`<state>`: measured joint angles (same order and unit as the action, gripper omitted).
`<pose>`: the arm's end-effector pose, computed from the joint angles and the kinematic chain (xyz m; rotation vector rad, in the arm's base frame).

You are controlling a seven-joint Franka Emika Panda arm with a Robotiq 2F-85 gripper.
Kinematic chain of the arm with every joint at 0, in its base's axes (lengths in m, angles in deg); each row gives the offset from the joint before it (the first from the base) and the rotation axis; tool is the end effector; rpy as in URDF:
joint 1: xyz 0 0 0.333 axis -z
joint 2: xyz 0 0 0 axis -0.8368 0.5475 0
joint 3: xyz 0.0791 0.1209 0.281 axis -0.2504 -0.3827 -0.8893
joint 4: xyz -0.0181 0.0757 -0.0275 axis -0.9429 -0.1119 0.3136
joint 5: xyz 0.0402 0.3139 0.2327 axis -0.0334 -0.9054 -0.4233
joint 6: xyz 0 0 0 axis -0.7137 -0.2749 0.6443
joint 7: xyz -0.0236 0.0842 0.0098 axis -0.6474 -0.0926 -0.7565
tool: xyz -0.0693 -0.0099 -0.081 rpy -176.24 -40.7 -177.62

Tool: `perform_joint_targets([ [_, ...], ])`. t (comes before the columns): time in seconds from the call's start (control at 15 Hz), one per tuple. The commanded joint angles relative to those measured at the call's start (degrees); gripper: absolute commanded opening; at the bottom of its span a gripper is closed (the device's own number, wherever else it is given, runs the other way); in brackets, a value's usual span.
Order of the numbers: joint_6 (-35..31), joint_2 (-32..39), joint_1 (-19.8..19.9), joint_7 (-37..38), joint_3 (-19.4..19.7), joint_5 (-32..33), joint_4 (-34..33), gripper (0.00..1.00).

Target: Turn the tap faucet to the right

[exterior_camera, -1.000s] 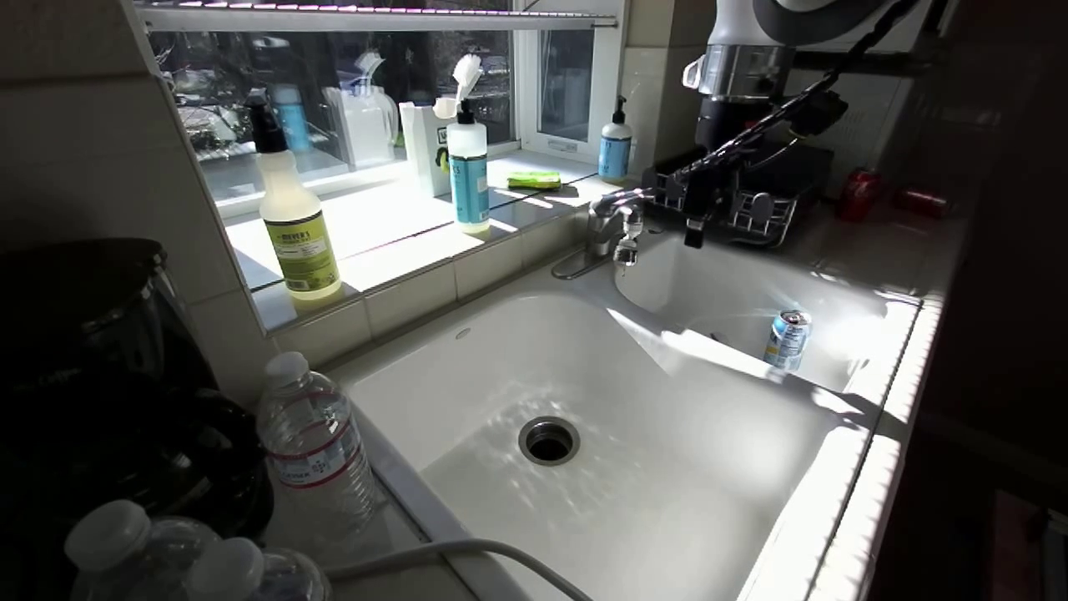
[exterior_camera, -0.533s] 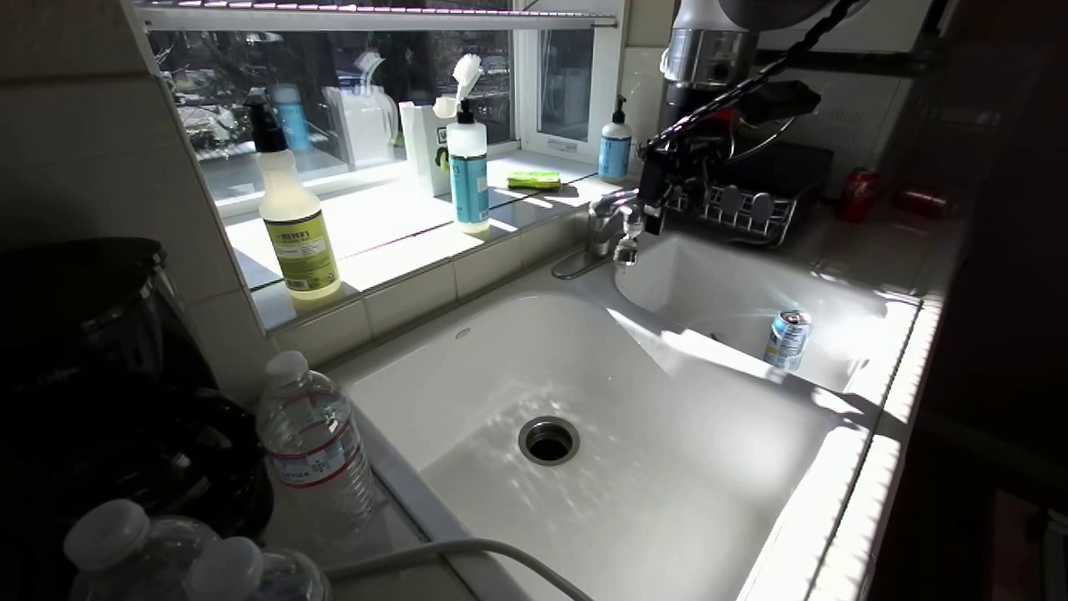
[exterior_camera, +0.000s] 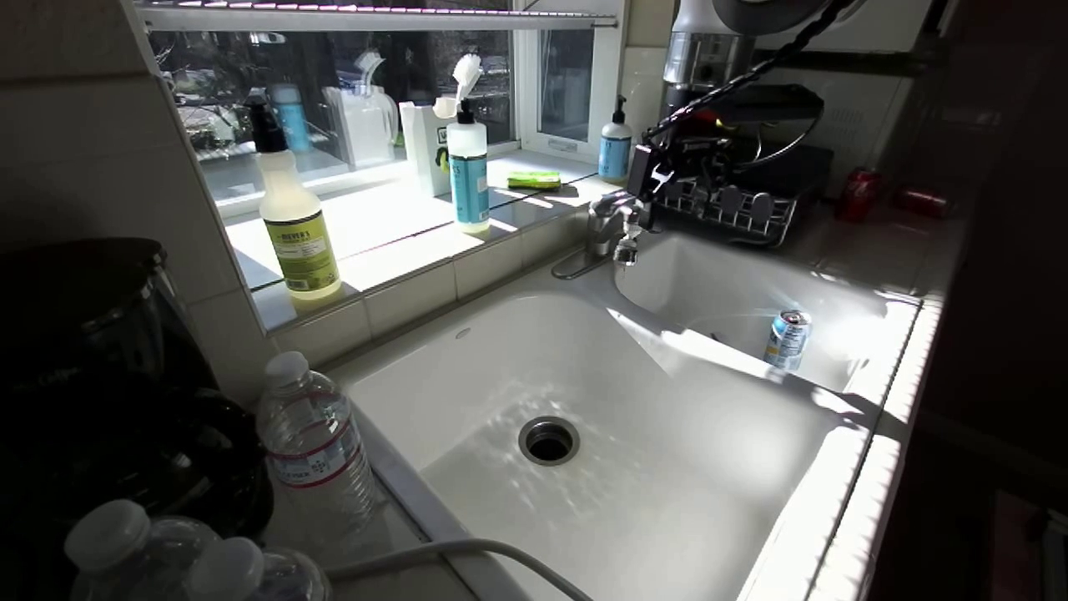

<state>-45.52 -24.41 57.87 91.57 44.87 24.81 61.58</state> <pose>0.5818 -0.0263 0.5060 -3.0910 0.5035 -0.0792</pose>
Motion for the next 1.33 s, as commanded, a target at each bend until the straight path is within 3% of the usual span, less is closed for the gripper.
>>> perform_joint_targets([
  [0.0,-0.34,2.29,0.24,4.66,0.49,0.75,-2.46,1.00],
  [1.0,-4.75,7.06,-0.06,5.26,0.87,0.24,-7.08,1.00],
  [1.27,-3.11,7.38,0.08,4.48,0.99,-0.43,-7.58,1.00],
])
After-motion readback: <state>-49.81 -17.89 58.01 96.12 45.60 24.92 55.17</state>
